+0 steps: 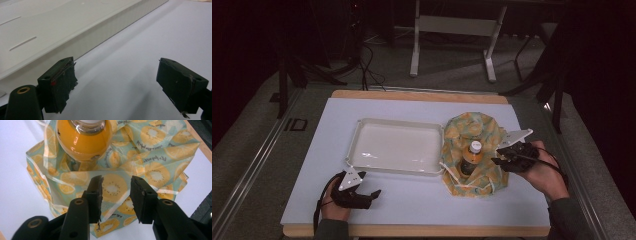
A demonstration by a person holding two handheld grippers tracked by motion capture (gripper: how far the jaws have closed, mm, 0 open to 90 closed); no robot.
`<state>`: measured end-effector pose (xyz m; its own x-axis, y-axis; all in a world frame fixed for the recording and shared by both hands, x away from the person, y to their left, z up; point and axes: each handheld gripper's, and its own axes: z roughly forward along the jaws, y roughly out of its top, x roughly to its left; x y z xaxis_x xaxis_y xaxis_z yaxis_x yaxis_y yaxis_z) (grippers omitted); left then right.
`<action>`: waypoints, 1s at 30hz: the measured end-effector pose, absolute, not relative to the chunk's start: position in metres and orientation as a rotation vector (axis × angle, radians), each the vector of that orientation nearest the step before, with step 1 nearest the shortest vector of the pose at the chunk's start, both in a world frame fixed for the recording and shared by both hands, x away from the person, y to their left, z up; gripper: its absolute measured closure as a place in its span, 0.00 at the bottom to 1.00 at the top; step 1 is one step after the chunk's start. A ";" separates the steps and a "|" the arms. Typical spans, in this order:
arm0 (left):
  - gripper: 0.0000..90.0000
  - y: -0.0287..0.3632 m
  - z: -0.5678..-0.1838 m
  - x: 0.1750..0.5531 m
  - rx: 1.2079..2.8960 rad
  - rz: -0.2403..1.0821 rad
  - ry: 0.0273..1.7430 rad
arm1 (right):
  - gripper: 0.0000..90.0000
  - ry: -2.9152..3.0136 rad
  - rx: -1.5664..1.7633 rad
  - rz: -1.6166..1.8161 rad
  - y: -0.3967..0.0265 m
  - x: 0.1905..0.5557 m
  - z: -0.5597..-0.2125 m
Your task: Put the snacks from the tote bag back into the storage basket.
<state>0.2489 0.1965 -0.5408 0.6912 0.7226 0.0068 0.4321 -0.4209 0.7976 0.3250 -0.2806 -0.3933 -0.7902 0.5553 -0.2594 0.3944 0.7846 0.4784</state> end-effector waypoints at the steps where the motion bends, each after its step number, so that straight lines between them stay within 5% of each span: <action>1: 0.18 0.196 -0.541 0.249 2.077 0.449 0.883 | 0.70 2.591 0.713 0.570 -0.280 0.325 -0.392; 30: 0.18 0.196 -0.541 0.249 2.078 0.447 0.885 | 0.76 2.670 0.588 0.472 -0.257 0.333 -0.373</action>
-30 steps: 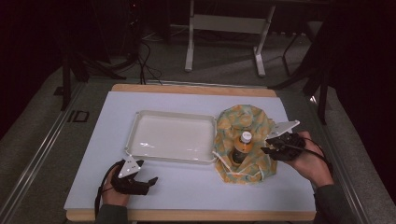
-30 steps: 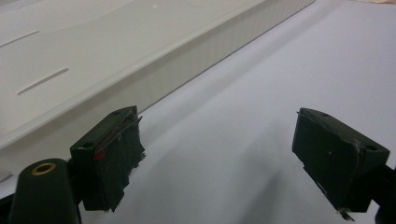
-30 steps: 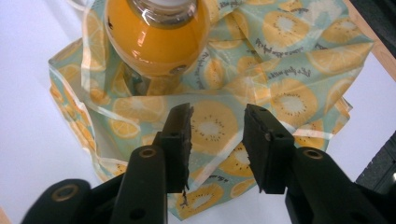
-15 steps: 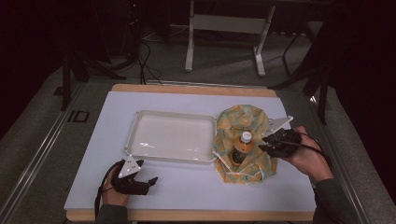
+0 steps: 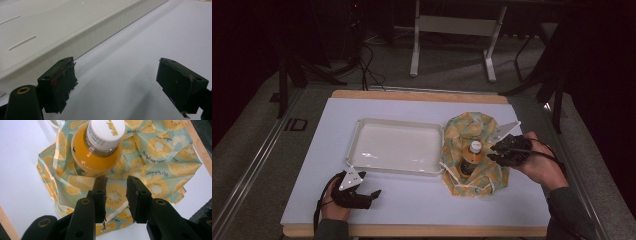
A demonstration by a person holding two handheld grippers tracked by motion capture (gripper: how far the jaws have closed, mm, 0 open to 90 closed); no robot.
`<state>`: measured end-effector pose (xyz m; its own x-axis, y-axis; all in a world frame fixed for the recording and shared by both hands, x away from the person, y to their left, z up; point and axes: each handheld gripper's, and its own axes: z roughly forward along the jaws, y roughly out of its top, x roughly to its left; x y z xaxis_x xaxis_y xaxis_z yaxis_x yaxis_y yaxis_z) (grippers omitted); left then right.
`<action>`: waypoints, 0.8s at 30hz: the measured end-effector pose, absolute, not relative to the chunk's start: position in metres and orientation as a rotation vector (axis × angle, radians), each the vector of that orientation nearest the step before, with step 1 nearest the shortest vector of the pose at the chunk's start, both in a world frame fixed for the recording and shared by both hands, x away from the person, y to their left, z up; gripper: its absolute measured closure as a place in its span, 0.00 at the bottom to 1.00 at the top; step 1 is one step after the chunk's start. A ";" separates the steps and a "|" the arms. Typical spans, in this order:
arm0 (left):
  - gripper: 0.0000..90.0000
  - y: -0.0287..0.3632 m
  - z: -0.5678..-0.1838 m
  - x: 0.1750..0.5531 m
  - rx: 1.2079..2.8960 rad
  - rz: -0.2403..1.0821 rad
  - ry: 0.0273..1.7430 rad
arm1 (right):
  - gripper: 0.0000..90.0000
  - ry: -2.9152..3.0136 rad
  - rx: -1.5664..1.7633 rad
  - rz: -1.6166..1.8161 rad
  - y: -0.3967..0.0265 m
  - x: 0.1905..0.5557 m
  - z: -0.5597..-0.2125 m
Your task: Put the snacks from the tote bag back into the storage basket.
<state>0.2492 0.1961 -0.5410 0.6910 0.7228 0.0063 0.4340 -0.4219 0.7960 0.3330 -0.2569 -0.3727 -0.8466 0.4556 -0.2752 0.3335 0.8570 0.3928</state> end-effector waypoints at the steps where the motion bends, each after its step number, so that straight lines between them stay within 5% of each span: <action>1: 0.18 0.196 -0.541 0.249 2.078 0.446 0.884 | 0.76 2.670 0.588 0.472 -0.257 0.333 -0.373; 24: 0.18 0.196 -0.541 0.249 2.081 0.445 0.883 | 0.74 2.733 0.561 0.427 -0.249 0.346 -0.363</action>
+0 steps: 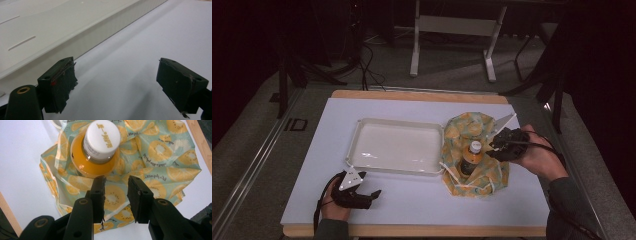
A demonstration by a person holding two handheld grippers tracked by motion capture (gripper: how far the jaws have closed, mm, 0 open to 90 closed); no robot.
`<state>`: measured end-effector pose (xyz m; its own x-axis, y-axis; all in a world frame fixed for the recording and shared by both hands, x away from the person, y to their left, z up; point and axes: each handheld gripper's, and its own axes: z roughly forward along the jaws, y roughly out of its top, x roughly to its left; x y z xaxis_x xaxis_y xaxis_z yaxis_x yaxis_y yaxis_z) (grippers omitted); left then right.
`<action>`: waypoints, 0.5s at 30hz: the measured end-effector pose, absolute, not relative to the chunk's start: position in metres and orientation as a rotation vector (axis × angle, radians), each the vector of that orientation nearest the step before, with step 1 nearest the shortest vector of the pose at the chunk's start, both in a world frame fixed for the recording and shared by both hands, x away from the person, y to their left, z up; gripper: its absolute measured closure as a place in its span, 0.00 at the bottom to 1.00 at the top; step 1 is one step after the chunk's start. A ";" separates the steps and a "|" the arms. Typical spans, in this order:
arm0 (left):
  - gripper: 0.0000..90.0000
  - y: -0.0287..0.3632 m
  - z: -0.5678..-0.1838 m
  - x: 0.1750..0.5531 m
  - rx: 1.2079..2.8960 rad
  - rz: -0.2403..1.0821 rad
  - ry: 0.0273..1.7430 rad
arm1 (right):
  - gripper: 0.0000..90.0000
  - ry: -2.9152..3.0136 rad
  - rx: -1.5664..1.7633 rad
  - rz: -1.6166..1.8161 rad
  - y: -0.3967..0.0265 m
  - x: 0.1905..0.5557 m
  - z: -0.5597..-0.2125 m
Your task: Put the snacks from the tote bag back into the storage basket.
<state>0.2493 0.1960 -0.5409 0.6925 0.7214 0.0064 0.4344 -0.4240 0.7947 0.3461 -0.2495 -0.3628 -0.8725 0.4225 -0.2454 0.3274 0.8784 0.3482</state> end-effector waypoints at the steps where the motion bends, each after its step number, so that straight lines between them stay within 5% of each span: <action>1: 0.18 0.196 -0.541 0.249 2.081 0.445 0.883 | 0.74 2.735 0.554 0.423 -0.249 0.346 -0.362; 15: 0.18 0.196 -0.541 0.249 2.079 0.444 0.881 | 0.72 2.775 0.504 0.388 -0.236 0.348 -0.358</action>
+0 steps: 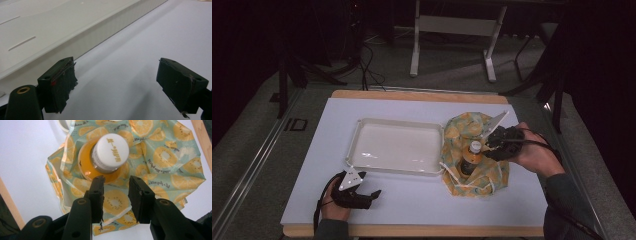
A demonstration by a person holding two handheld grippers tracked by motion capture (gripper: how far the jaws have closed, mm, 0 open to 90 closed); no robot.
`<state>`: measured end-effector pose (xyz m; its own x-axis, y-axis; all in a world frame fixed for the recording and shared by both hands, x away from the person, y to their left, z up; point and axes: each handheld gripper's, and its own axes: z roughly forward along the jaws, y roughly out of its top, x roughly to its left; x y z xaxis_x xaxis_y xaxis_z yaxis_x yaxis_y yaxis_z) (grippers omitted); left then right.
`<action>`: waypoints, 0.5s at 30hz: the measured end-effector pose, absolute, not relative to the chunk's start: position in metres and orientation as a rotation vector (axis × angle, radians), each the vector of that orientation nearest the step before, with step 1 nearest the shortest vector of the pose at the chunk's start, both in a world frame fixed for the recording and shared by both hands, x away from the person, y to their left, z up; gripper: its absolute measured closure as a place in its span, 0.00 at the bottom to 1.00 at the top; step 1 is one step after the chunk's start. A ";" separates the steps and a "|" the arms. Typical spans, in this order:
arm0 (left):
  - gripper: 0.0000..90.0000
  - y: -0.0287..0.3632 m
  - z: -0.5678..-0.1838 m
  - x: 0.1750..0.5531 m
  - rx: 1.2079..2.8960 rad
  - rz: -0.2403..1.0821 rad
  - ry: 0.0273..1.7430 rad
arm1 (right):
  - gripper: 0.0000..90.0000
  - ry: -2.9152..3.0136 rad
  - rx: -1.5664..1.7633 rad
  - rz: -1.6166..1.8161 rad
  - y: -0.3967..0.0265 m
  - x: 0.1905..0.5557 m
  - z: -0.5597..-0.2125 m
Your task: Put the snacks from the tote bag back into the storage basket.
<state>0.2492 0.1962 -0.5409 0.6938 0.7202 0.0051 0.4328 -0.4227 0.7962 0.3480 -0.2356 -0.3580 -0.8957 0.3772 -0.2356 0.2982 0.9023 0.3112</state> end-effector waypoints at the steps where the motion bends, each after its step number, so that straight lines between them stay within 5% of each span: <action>1: 0.18 0.196 -0.541 0.249 2.079 0.443 0.881 | 0.71 2.779 0.505 0.385 -0.235 0.348 -0.357; 15: 0.18 0.196 -0.541 0.249 2.078 0.443 0.881 | 0.65 2.823 0.477 0.379 -0.226 0.350 -0.356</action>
